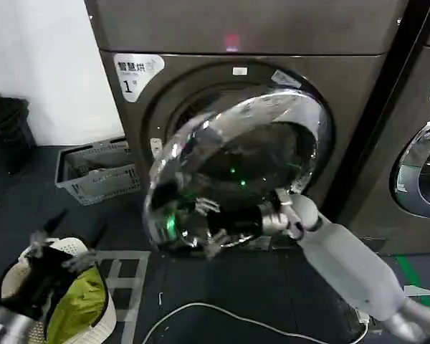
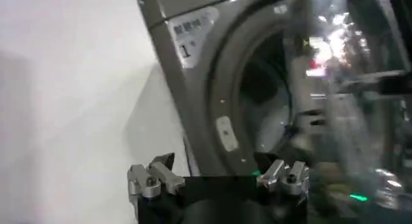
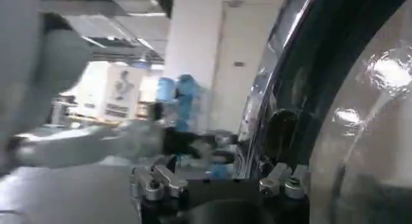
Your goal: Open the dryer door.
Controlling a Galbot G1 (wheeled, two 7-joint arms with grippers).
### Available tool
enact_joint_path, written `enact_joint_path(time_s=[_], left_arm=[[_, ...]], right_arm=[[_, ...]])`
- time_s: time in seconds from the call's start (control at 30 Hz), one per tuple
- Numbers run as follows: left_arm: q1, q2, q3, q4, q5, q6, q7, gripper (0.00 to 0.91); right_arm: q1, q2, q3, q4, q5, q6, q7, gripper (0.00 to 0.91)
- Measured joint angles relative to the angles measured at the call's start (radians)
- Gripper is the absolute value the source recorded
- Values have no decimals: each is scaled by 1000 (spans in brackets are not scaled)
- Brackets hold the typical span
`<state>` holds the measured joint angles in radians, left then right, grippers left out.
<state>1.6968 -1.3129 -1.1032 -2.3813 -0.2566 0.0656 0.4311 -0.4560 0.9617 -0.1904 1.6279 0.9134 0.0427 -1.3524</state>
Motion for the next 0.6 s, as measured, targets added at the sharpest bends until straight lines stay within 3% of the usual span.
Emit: enact_joint_path(time_s=[0.27,0.6], left_arm=[[-69,94,34,53,-36,7,17,907],[-173,203,213,107,-27,9,50,907]], right_arm=[[-126,-107,139,107,-18,32,-105,907],[-360,-226,469,134,8,37,-100,907]])
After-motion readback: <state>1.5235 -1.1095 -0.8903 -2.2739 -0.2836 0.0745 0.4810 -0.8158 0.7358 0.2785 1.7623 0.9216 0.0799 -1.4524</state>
